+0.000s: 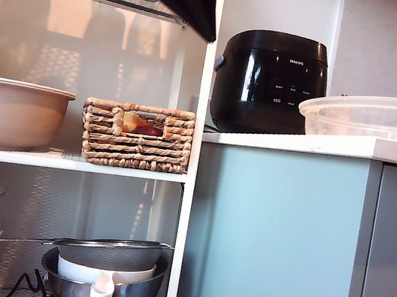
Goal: Pick up the plastic microwave lid from the shelf, then place it on the counter next to you
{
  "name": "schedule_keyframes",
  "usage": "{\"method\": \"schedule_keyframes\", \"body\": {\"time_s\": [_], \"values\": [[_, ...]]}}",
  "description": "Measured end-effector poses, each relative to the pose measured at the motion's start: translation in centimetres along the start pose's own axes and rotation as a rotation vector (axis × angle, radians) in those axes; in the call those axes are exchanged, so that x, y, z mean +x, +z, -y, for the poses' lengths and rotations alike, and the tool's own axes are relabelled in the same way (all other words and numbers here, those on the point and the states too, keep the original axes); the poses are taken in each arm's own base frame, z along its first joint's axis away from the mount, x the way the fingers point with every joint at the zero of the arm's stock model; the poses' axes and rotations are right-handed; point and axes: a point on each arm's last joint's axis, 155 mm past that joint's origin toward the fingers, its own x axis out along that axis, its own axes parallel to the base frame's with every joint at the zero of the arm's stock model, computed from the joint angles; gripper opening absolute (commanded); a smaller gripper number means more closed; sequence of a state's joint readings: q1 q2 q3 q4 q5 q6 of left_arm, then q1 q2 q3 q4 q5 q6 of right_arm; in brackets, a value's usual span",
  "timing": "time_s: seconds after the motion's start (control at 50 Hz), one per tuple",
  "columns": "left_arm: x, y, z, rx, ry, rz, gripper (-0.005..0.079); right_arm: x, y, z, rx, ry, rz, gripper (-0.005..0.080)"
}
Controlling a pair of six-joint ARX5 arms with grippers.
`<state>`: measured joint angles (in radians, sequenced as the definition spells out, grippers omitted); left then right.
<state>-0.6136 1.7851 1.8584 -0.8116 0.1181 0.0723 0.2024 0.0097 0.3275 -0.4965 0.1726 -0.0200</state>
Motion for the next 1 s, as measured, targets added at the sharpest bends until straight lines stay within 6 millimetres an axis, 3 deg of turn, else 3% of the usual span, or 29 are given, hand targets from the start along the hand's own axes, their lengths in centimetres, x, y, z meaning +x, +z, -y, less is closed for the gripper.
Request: {"method": "schedule_keyframes", "body": {"time_s": [0.18, 0.4, 0.74, 1.0], "values": [[-1.9, 0.3, 0.3, 0.007, -0.002, 0.042, -0.0020, 0.0, -0.1, 0.5, 0.026, -0.020, -0.003, -0.0012], [-3.4, -2.1, -1.1, -0.014, 0.027, 0.068, -0.0020, 0.0, -0.2, 0.6, 0.048, -0.023, -0.009, -0.0012], [-6.9, -5.8, -7.3, -0.105, 0.163, 0.143, -0.0020, 0.0, -0.6, 0.6, 0.045, -0.025, -0.024, -0.0012], [-9.7, -9.7, -12.2, -0.196, 0.275, 0.191, -0.0020, -0.1, -2.8, 0.6, 0.032, -0.025, -0.110, -0.0012]]}}
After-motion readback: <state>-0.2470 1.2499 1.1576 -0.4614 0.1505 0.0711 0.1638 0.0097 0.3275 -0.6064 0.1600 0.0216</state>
